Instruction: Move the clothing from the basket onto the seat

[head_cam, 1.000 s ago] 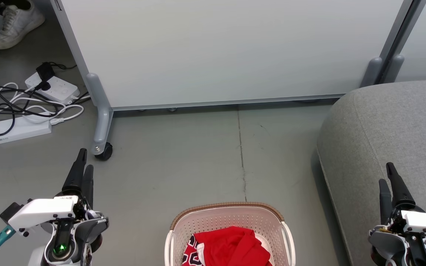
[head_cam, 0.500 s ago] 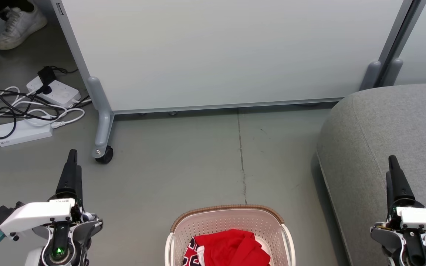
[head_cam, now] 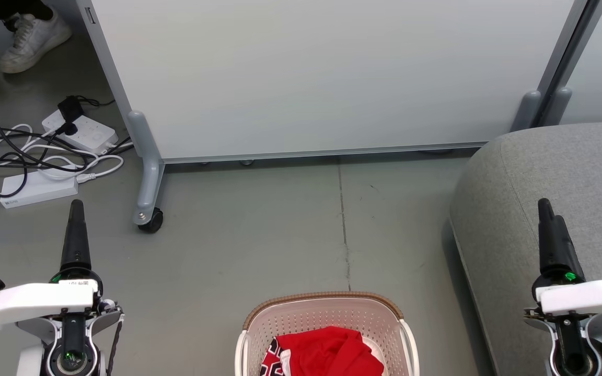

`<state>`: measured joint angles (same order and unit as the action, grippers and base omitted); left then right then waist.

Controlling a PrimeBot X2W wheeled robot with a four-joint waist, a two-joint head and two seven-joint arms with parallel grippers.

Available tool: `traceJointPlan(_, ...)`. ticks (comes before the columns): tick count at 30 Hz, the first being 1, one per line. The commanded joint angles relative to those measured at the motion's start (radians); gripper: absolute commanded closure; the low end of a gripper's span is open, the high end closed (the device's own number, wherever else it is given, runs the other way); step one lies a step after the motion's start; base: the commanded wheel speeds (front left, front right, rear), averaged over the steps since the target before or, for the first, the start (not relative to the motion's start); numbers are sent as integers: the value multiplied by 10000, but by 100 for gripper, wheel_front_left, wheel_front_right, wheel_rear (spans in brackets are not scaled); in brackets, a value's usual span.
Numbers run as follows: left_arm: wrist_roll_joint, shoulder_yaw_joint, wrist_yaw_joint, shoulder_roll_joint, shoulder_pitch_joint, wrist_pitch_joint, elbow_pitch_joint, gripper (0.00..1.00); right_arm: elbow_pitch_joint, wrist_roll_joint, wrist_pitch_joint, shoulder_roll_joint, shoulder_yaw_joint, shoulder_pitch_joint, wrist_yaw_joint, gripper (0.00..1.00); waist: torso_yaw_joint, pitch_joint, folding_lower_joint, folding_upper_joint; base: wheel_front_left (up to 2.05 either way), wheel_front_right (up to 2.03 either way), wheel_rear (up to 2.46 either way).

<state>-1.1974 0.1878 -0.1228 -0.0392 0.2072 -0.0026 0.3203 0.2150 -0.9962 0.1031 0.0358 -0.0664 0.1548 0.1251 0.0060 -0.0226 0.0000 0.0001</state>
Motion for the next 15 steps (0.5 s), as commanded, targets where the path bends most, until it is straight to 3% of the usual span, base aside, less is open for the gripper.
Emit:
traceJointPlan(1, 460, -2, 56, -74, 20, -117, -371, 0, -245, 524, 100, 85, 32, 168, 38, 0, 16, -4, 0, -1, 0, 0, 0)
traceJointPlan(6, 1627, -428, 600, -77, -195, -327, -981, 0, -428, 2265, 233, 92, 53, 111, 41, 0, 51, -23, 0, -1, 0, 0, 0)
traceJointPlan(15, 3900, -1553, 1523, -89, -542, -682, -1831, 0, -940, 4164, 445, 105, 346, 15, 45, 0, 50, -70, 0, -1, 0, 0, 0)
